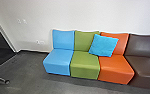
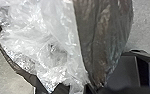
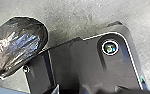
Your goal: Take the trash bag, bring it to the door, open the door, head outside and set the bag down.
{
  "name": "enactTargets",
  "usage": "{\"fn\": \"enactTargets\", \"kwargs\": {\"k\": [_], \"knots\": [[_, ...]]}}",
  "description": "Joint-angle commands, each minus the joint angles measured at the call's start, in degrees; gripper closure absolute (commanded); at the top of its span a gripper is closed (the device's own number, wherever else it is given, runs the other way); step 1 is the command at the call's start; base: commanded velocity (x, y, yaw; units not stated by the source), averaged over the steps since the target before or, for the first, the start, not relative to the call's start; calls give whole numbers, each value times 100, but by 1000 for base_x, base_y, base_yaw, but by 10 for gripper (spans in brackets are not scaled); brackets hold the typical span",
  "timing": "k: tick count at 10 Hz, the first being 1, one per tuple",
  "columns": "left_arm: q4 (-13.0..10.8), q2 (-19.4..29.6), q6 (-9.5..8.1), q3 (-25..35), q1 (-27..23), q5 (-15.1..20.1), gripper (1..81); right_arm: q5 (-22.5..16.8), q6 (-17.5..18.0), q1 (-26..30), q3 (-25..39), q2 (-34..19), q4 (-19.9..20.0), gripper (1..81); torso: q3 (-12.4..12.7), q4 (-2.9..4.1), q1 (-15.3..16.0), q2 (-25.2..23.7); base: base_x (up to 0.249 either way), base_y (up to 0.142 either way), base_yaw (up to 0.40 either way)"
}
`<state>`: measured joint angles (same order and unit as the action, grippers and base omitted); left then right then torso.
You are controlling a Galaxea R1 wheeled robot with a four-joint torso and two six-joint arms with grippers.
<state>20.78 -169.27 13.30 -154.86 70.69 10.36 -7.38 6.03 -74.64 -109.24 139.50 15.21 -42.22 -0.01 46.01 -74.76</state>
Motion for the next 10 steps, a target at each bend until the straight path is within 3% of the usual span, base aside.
{"fn": "enactTargets", "kwargs": {"k": [1, 6, 7, 10], "knots": [[22, 15, 138, 17, 1, 300, 811, -396, -23, 120, -148, 81, -88, 10, 0, 0, -360, 560, 0, 0, 0], [13, -134, 199, 17, 169, 212, 811, -396, -67, -73, -764, 599, -150, 10, 0, 0, -1044, 1620, 0, 0, 0], [13, -161, 208, 17, 178, 212, 811, -396, -67, -100, -826, 643, -150, 10, 349, 0, -1175, 1825, 0, 0, 0], [13, -213, 261, 17, 256, 212, 811, -396, -67, -169, -993, 854, -221, 10, 589, 0, -1529, 2383, 0, 0, 0]]}}
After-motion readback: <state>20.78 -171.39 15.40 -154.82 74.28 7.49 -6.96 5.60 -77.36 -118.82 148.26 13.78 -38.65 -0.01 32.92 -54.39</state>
